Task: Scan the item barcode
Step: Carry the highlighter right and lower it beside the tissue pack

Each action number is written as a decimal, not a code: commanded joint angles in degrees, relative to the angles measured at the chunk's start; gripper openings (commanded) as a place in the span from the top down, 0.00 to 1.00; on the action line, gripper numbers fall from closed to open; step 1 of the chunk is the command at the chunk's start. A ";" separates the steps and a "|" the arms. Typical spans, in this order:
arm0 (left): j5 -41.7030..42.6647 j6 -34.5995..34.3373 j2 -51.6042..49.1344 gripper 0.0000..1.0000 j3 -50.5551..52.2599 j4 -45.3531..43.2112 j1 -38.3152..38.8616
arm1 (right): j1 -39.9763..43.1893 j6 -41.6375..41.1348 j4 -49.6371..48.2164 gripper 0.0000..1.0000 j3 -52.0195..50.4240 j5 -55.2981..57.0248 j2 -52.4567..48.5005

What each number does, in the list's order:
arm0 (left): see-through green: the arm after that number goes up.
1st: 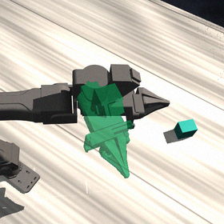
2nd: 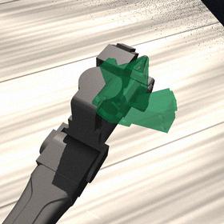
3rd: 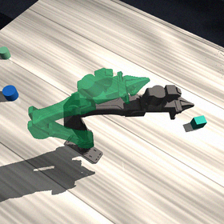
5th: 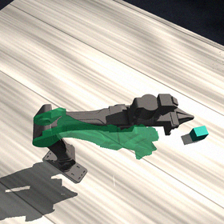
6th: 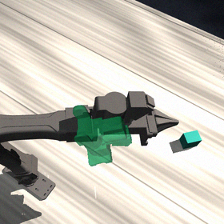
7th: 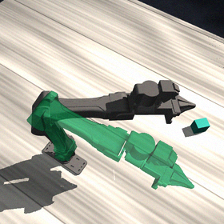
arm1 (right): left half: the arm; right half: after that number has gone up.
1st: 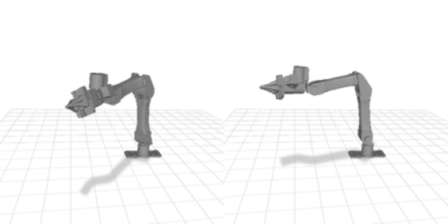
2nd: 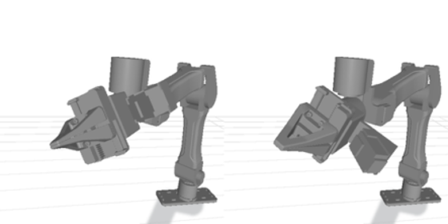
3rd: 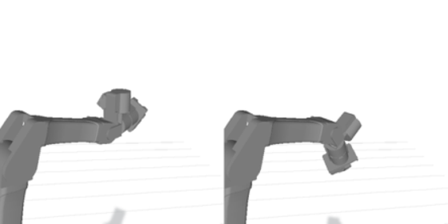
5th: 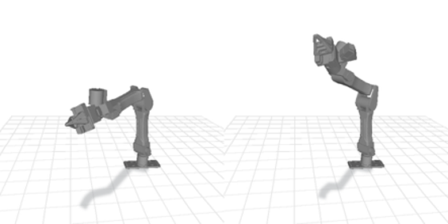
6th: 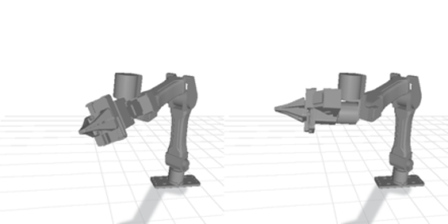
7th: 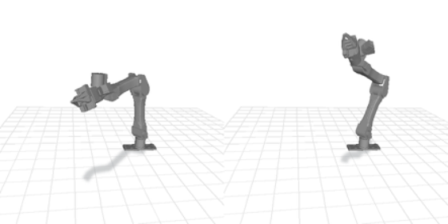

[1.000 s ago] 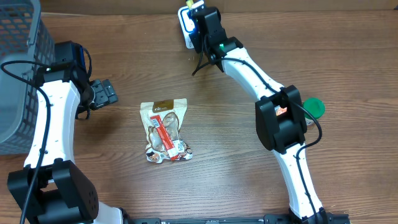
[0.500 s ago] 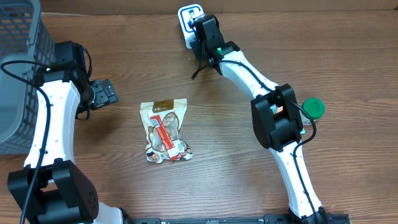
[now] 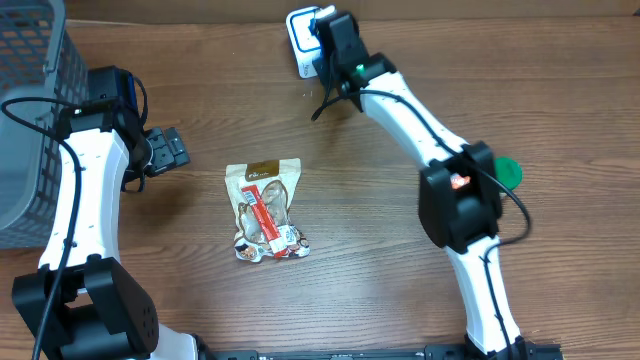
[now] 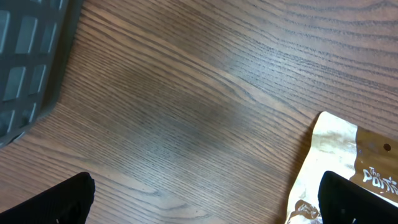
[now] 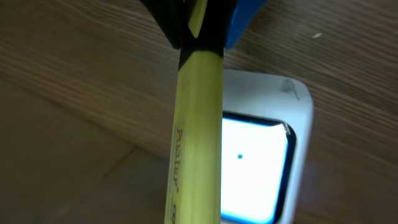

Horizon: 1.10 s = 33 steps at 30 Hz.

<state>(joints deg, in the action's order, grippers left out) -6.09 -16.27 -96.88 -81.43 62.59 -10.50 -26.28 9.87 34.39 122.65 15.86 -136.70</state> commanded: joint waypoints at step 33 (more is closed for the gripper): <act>-0.07 0.87 -0.42 0.00 -0.81 -0.07 0.42 | 10.60 -19.47 47.89 0.96 -30.58 -11.04 23.65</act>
<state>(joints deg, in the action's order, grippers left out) -6.07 -16.27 -96.88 -81.43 62.57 -10.50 -15.75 -9.06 83.24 94.78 5.78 -112.90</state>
